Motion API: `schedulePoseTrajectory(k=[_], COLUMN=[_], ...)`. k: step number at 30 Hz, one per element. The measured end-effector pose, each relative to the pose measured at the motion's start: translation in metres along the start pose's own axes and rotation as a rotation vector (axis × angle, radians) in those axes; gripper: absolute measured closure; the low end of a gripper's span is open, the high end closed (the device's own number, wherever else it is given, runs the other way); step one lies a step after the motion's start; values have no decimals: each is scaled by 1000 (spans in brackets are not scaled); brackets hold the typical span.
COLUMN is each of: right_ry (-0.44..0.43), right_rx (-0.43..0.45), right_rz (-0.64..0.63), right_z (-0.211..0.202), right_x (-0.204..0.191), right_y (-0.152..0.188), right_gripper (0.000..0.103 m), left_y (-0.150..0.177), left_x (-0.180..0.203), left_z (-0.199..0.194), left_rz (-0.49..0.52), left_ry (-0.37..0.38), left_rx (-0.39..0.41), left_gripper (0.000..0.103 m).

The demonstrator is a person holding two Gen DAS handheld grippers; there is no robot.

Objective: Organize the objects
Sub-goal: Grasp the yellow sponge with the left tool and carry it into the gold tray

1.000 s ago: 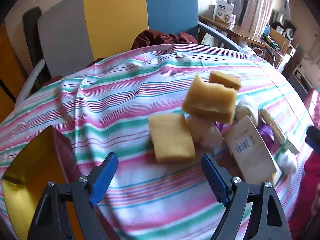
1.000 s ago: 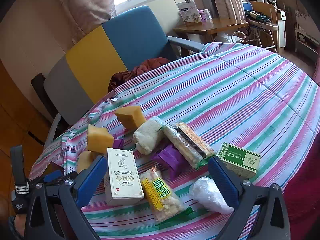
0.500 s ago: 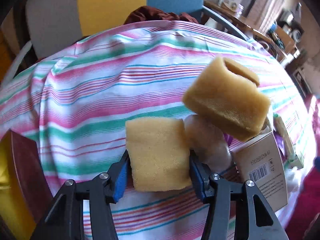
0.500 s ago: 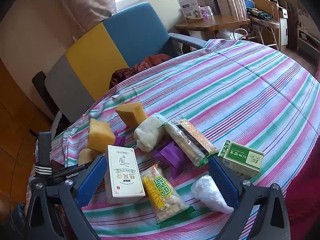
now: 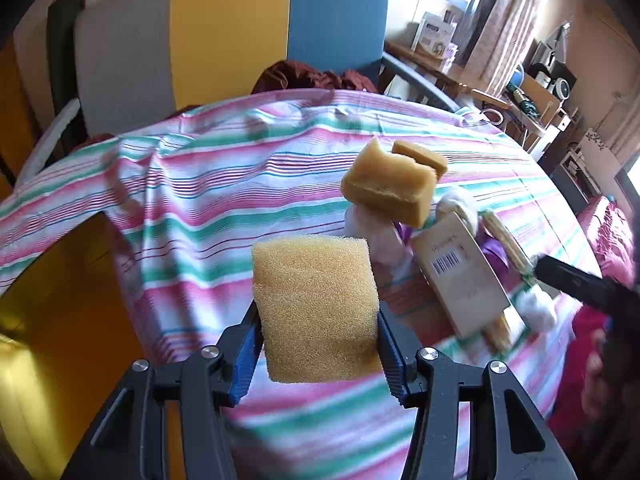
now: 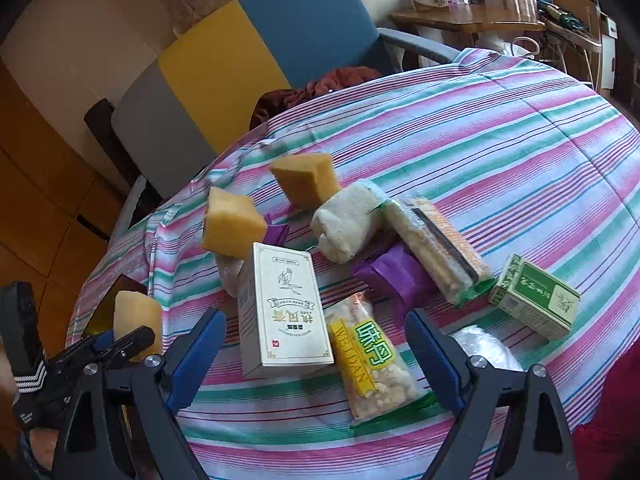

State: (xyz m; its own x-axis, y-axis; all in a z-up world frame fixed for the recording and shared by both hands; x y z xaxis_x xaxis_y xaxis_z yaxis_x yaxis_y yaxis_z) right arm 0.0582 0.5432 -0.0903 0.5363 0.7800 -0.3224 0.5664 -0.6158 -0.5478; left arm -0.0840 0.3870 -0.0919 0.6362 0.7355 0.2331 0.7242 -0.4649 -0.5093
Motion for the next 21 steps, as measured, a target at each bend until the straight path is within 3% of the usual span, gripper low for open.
schedulePoseTrajectory(k=[6, 8, 13, 21], right_ry=[-10, 13, 22, -57], right_rx=[-97, -135, -222, -249], right_rz=[-118, -145, -149, -179], right_z=[35, 51, 80, 73], right_x=[-25, -25, -22, -52], right_y=[-8, -11, -2, 21], right_gripper=[10, 15, 16, 16], left_y=[19, 26, 39, 64], left_x=[-15, -24, -50, -119], left_z=[-38, -52, -77, -108], left_rz=[-22, -40, -89, -210], left_ry=[24, 28, 22, -26], left_rx=[38, 51, 83, 123], left_gripper=[49, 49, 49, 49])
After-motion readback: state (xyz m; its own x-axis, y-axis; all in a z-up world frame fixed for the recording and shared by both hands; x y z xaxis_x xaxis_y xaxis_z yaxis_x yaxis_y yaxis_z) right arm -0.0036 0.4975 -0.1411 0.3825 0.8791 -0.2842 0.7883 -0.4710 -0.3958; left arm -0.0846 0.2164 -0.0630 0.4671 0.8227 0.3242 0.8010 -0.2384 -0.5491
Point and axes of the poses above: each gripper's, at about its wrist camera, not at the fingertips, and z roughly the way its jaws point, x to its right, y to its underside, the point moved 10 cm from there along z, roughly the way its jaws point, and after that the axes turned 9 degrees about -z, right-handed, at the moved point
